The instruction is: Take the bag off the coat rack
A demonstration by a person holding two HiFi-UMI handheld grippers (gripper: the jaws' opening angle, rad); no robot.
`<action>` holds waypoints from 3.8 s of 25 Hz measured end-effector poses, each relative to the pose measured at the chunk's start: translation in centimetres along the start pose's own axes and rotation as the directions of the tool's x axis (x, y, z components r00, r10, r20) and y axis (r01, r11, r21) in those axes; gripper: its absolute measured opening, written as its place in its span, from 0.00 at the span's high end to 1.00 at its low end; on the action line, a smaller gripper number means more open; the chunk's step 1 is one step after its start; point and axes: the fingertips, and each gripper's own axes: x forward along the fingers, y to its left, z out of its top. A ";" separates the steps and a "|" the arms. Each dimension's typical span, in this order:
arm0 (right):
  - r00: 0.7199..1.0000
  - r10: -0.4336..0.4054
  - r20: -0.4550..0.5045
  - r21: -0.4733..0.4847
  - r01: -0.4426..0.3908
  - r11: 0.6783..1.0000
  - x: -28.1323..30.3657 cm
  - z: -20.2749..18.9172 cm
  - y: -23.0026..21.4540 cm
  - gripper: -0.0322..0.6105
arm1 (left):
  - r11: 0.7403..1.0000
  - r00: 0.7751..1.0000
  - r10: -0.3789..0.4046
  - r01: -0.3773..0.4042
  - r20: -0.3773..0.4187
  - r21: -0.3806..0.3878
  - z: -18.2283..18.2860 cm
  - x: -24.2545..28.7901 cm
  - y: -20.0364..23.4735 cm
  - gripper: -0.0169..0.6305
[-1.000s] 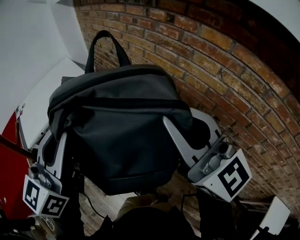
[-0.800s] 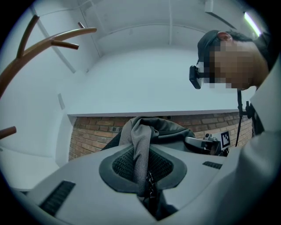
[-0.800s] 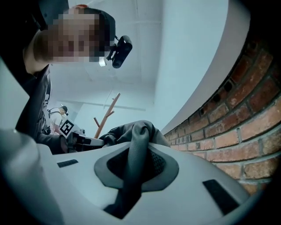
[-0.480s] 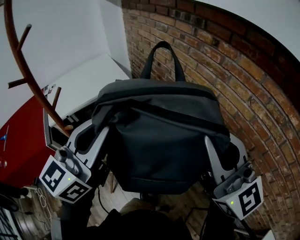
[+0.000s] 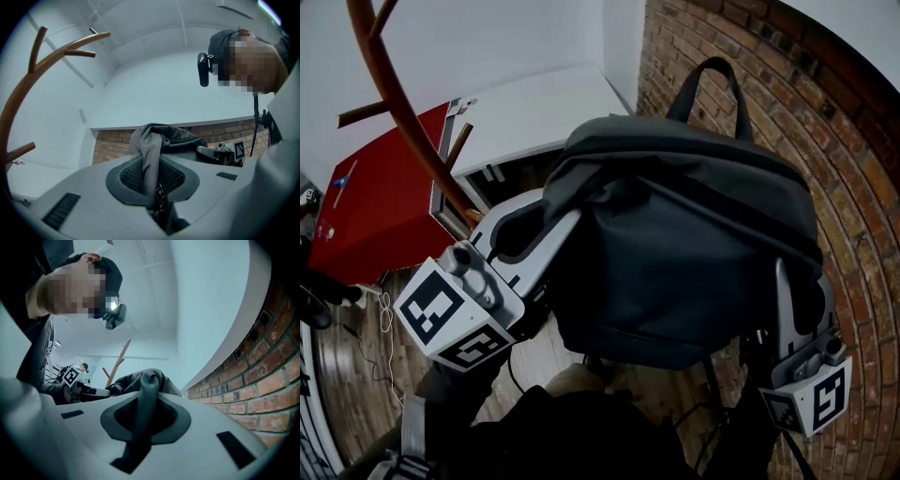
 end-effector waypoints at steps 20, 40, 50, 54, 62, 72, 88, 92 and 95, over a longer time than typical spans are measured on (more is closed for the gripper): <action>0.985 0.145 0.093 0.062 -0.151 0.987 3.4 0.4 -2.7 0.89 | 0.983 0.987 0.158 -0.156 -0.016 0.094 3.4 0.4 -0.1 0.87; 0.991 0.124 0.050 0.054 -0.127 0.990 3.7 0.1 -2.8 0.89 | 0.994 0.994 0.104 -0.104 -0.014 0.021 2.9 0.5 0.0 0.87; 0.990 0.139 0.037 0.058 -0.141 0.988 3.8 -0.1 -2.8 0.89 | 0.992 0.991 0.127 -0.126 -0.038 0.013 2.8 0.5 0.2 0.87; 0.989 0.147 0.035 0.080 -0.149 0.986 4.0 -0.3 -3.0 0.89 | 0.988 0.986 0.156 -0.155 -0.061 0.024 2.8 0.4 0.4 0.87; 0.985 0.163 0.055 0.091 -0.168 0.982 4.6 -1.5 -3.3 0.89 | 0.982 0.980 0.185 -0.182 -0.075 0.052 2.4 0.3 0.8 0.87; 0.977 0.201 0.077 0.168 -0.211 0.963 6.0 -3.3 -3.6 0.89 | 0.974 0.966 0.224 -0.216 -0.130 0.071 2.1 0.5 0.8 0.87; 0.979 0.183 0.087 0.085 -0.190 0.978 5.2 -1.4 -3.2 0.89 | 0.982 0.977 0.185 -0.179 -0.108 0.067 2.3 0.5 0.3 0.87; 0.975 0.184 0.120 0.079 -0.194 0.978 5.6 -1.8 -3.2 0.89 | 0.984 0.980 0.175 -0.170 -0.099 0.059 2.3 0.5 0.3 0.87; 0.977 0.175 0.124 0.069 -0.185 0.980 5.4 -1.7 -3.2 0.89 | 0.985 0.981 0.168 -0.164 -0.092 0.054 2.3 0.5 0.3 0.87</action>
